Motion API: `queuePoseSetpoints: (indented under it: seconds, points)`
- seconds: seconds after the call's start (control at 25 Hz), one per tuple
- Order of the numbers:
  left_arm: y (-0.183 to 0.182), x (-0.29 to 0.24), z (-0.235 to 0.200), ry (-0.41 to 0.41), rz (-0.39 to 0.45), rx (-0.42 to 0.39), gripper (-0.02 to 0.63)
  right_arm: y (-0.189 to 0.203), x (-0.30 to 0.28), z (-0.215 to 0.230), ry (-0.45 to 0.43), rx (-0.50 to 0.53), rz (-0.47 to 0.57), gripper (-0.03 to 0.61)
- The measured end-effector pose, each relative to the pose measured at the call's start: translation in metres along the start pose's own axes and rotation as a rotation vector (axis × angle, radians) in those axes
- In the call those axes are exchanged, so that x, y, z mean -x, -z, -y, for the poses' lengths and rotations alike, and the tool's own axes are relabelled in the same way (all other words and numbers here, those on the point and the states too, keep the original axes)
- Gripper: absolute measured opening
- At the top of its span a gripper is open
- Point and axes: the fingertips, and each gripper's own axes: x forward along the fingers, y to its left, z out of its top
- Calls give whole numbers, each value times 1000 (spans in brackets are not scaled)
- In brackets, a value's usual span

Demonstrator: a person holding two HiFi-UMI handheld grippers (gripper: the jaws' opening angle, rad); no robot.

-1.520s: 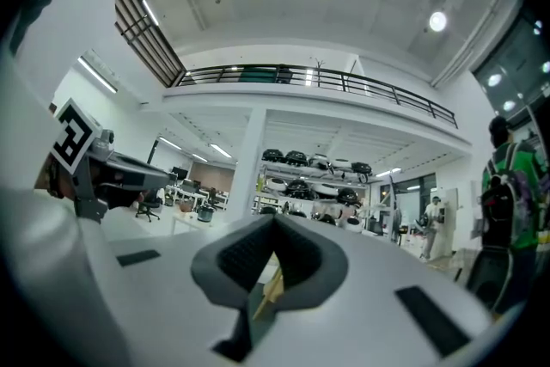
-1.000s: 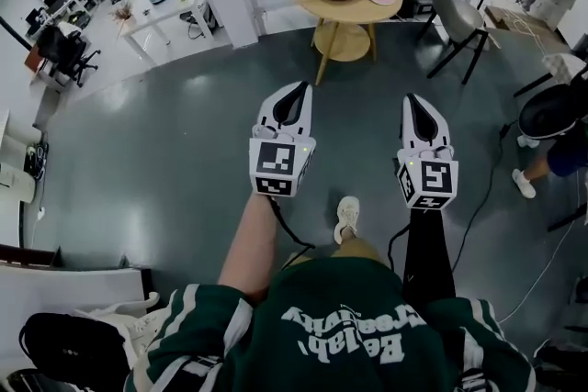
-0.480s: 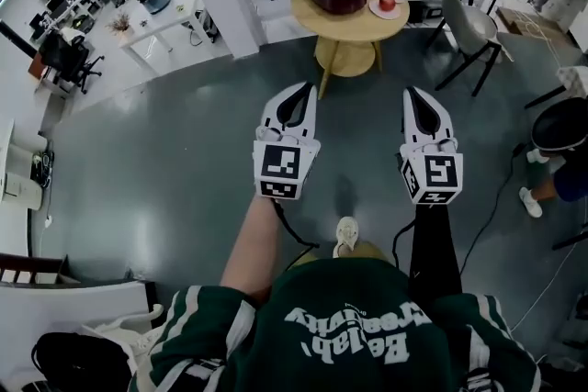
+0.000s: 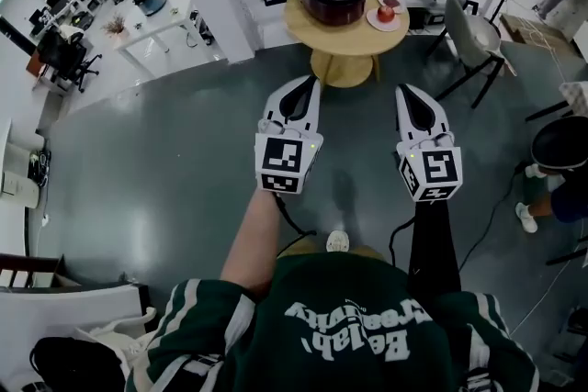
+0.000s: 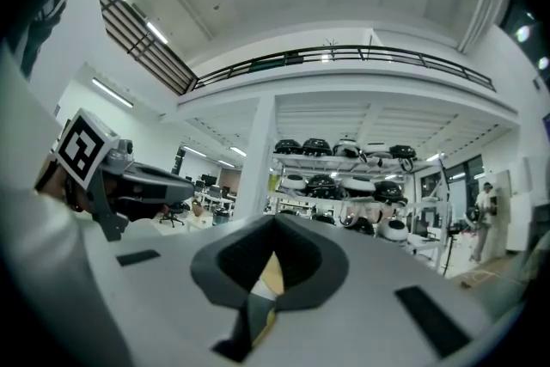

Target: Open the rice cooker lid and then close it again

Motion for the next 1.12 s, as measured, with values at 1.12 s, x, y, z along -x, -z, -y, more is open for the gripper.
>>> queuePoseSetpoints:
  seconds: [1.12]
  points:
    - [25,-256,-114,48,20,1,-1,30,-239,114,-4,51,-17,5]
